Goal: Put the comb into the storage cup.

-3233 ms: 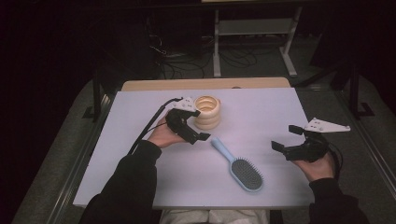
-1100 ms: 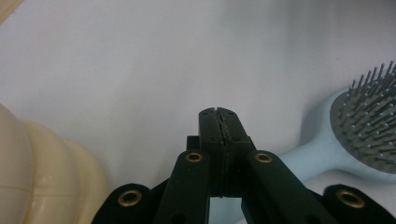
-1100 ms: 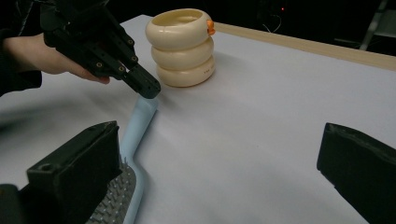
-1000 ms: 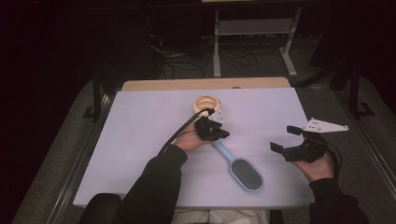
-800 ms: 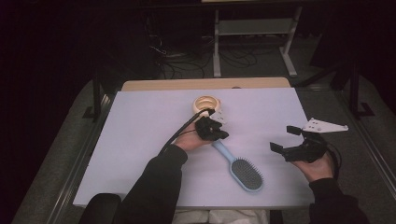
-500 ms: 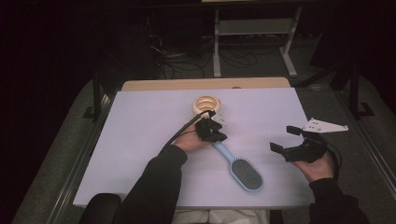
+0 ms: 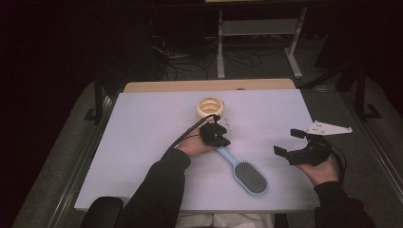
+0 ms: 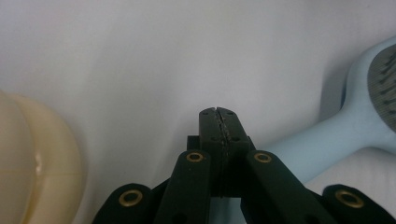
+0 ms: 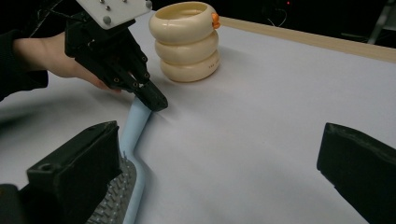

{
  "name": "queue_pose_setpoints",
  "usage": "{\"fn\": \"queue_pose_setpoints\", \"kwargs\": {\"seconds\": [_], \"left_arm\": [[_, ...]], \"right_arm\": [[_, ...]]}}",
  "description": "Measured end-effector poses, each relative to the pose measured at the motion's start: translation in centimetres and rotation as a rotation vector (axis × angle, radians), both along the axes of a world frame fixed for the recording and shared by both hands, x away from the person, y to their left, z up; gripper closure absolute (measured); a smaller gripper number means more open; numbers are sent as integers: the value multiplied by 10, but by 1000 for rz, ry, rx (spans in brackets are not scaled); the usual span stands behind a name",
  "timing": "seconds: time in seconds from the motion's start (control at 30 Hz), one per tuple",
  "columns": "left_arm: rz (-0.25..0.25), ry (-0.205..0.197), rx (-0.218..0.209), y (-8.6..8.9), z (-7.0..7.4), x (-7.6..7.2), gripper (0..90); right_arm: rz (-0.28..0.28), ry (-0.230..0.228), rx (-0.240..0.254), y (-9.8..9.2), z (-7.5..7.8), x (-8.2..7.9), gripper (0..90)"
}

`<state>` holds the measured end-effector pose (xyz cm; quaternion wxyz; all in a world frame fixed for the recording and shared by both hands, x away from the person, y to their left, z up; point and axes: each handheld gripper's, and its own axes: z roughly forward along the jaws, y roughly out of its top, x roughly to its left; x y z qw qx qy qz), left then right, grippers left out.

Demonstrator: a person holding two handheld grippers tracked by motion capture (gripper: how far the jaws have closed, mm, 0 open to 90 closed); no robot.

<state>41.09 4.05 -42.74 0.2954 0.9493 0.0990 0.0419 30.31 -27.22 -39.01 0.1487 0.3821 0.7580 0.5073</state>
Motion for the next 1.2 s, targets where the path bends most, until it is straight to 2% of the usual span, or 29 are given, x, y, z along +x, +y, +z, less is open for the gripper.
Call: {"fn": "queue_pose_setpoints", "kwargs": {"seconds": [0.37, 0.57, 1.03, 1.2], "left_arm": [[-3, 3, 14, 11, -2, -5, 900], [-26, 0, 12, 16, -2, -15, 900], [-38, 13, -5, 27, -7, -30, 900], [-49, 6, 8, 35, -5, -38, 900]], "right_arm": [[-4, 3, -2, 0, 0, 0, 0], [-4, 4, -7, 1, 0, 0, 0], [-5, 4, -10, 1, -1, 0, 0], [-9, 2, -16, 1, -1, 0, 0]]}}
